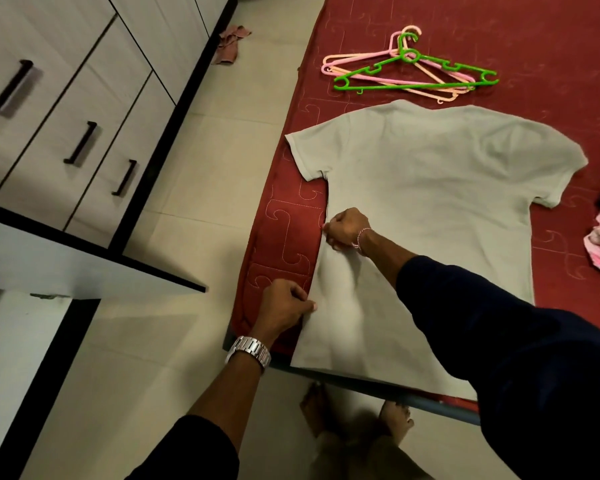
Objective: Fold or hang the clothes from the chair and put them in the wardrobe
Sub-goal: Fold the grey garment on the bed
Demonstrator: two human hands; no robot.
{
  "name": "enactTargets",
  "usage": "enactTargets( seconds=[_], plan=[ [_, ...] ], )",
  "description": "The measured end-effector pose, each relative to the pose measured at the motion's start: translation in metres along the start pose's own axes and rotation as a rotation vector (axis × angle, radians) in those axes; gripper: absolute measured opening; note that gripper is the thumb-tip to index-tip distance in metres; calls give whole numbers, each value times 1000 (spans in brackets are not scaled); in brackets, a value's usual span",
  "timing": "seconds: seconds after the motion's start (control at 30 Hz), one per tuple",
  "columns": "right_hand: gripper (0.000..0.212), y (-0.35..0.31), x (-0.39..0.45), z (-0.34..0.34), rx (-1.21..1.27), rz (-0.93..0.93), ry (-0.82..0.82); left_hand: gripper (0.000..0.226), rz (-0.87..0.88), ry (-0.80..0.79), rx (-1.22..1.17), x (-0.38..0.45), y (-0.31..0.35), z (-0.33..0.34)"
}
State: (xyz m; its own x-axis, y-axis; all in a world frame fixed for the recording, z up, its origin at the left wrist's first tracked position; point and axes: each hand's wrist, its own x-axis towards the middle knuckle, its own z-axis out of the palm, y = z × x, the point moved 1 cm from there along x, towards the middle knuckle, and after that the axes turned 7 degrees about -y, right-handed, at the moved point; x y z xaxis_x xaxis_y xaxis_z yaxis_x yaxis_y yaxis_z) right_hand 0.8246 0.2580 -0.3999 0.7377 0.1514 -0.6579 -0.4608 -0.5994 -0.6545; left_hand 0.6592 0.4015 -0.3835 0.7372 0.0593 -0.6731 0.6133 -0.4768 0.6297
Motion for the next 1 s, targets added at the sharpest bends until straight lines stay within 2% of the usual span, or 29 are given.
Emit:
enactTargets(
  seconds=[0.1, 0.3, 0.43, 0.7, 0.87, 1.0],
  plan=[
    [15, 0, -11, -20, 174, 14, -50, 16, 91, 11, 137, -4, 17, 9],
    [15, 29, -26, -64, 162, 4, -35, 21, 182, -19, 442, -6, 65, 42],
    [17, 59, -33, -92, 166, 18, 22, 23, 224, -84, 535, -11, 90, 83],
    [21, 109, -41, -120, 153, 3, 158, 24, 223, -91, 531, -13, 89, 158],
    [26, 122, -40, -117, -28, -44, 277, 24, 186, -127, 536, -12, 83, 169],
    [22, 126, -47, -117, -165, -60, 339, 27, 153, -184, 415, -6, 80, 169]
  ],
)
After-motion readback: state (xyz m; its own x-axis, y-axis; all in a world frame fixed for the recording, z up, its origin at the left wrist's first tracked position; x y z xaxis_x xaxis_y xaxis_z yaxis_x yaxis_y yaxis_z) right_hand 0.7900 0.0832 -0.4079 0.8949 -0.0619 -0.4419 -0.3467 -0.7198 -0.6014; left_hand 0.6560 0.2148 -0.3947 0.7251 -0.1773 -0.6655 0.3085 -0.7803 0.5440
